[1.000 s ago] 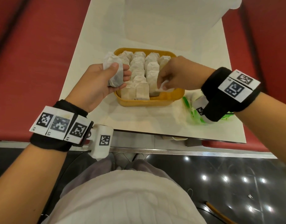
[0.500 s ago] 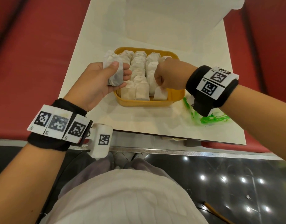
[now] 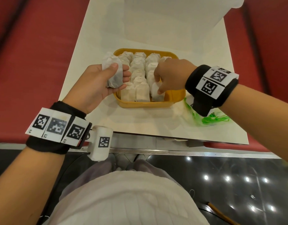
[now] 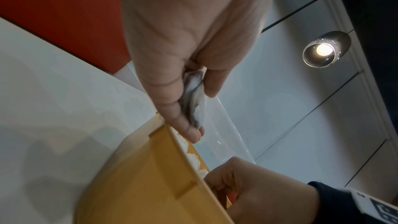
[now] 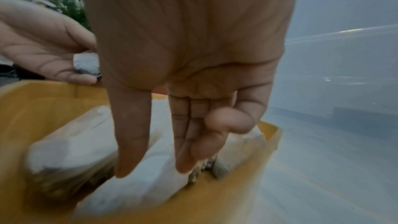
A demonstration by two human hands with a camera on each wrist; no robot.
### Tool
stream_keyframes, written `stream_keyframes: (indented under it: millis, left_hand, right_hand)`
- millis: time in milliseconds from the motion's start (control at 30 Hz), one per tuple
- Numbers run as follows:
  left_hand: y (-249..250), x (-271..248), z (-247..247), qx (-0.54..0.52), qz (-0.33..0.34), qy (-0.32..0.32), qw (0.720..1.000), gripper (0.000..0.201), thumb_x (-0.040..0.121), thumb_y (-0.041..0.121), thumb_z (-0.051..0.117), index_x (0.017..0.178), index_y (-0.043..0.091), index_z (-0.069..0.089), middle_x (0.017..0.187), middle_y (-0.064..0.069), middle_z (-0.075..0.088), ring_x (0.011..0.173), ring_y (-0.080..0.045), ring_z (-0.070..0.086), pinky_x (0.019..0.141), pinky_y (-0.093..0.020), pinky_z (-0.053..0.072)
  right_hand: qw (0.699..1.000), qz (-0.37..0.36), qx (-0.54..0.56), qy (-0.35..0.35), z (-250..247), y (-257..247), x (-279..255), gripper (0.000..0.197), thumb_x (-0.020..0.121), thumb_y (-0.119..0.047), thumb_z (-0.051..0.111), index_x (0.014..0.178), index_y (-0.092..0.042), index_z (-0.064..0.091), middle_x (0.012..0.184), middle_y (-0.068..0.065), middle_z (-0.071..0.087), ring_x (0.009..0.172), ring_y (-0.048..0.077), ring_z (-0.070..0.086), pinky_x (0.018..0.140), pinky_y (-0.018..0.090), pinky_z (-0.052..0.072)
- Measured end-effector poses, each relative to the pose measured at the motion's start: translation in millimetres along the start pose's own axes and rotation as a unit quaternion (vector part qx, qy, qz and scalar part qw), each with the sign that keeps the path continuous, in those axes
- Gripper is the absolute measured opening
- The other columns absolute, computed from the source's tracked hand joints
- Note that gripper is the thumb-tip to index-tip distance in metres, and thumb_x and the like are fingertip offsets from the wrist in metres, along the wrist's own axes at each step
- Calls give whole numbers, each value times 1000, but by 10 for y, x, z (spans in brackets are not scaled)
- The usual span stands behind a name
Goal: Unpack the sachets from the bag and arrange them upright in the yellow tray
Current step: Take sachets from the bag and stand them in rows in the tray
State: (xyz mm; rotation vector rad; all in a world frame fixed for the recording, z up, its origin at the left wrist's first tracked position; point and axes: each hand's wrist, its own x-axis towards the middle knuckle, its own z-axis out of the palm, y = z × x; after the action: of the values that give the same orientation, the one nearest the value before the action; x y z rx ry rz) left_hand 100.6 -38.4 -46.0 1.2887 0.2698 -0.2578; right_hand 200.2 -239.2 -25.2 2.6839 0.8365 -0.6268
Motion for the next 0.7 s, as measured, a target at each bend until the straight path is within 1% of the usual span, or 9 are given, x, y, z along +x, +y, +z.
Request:
stream_keyframes:
  millis: [100, 233, 300, 367, 400, 500, 567, 633, 700]
  left_hand:
    - [4, -3, -3, 1, -1, 1, 1000, 30, 103, 22, 41, 114, 6, 64, 108, -9, 71, 101, -17, 69, 87, -28, 57]
    - [3, -7, -13, -2, -2, 2, 1000, 30, 103, 23, 41, 114, 6, 64, 109, -9, 71, 102, -18, 69, 87, -28, 57]
    - [0, -9, -14, -5, -2, 2, 1000, 30, 103, 23, 41, 115, 6, 63, 109, -9, 71, 102, -18, 69, 86, -27, 57]
    - [2, -10, -15, -9, -3, 1, 1000, 31, 103, 22, 41, 117, 5, 63, 109, -9, 70, 101, -17, 69, 86, -27, 57]
    - [5, -10, -15, -12, -4, 1, 1000, 31, 103, 22, 41, 117, 4, 62, 109, -9, 70, 101, -17, 69, 86, -27, 57]
    - [11, -7, -15, -25, -7, 0, 1000, 30, 103, 21, 41, 118, 4, 62, 107, -9, 71, 100, -17, 69, 86, -27, 57]
    - [19, -3, -10, -36, -12, 2, 999, 28, 102, 18, 42, 118, 4, 60, 107, -10, 71, 101, -18, 69, 87, -28, 57]
    - [35, 5, -6, -46, -23, 4, 999, 26, 101, 11, 43, 121, 2, 57, 109, -13, 70, 104, -21, 69, 89, -29, 56]
    - [52, 10, -6, -53, -33, 0, 998, 28, 99, 2, 42, 124, -1, 53, 113, -16, 68, 107, -23, 68, 89, -29, 56]
  right_hand:
    - [1000, 9, -24, -2, -5, -33, 27, 41, 80, -42, 71, 110, -16, 63, 105, 8, 59, 84, 24, 54, 64, 31, 41]
    - [999, 19, -42, -7, -42, -41, 28, 43, 79, -45, 72, 109, -16, 62, 105, 7, 59, 82, 24, 53, 65, 32, 42]
    - [999, 13, -34, -13, -40, -44, 32, 34, 80, -42, 72, 102, -17, 64, 103, 7, 60, 82, 23, 54, 64, 32, 42]
    - [1000, 3, -20, -18, -34, -48, 35, 16, 83, -32, 70, 88, -19, 62, 97, 5, 61, 81, 23, 54, 62, 29, 40]
    - [1000, 1, -11, -16, -42, -44, 34, 13, 85, -28, 70, 84, -19, 61, 93, 5, 61, 80, 22, 55, 62, 29, 40]
    - [1000, 9, 20, 11, -81, -28, 32, 10, 85, -24, 68, 82, -18, 61, 83, 1, 58, 78, 21, 55, 63, 29, 40]
    - [999, 16, 23, 28, -90, -24, 34, 12, 85, -25, 68, 80, -19, 60, 79, -1, 54, 76, 21, 54, 62, 29, 40]
    - [999, 21, 14, 40, -77, -27, 36, 12, 85, -25, 67, 78, -20, 58, 77, -2, 52, 75, 21, 54, 62, 30, 40]
    - [998, 23, 13, 58, -67, -22, 35, 12, 85, -26, 66, 79, -19, 58, 81, -1, 54, 75, 21, 53, 63, 30, 41]
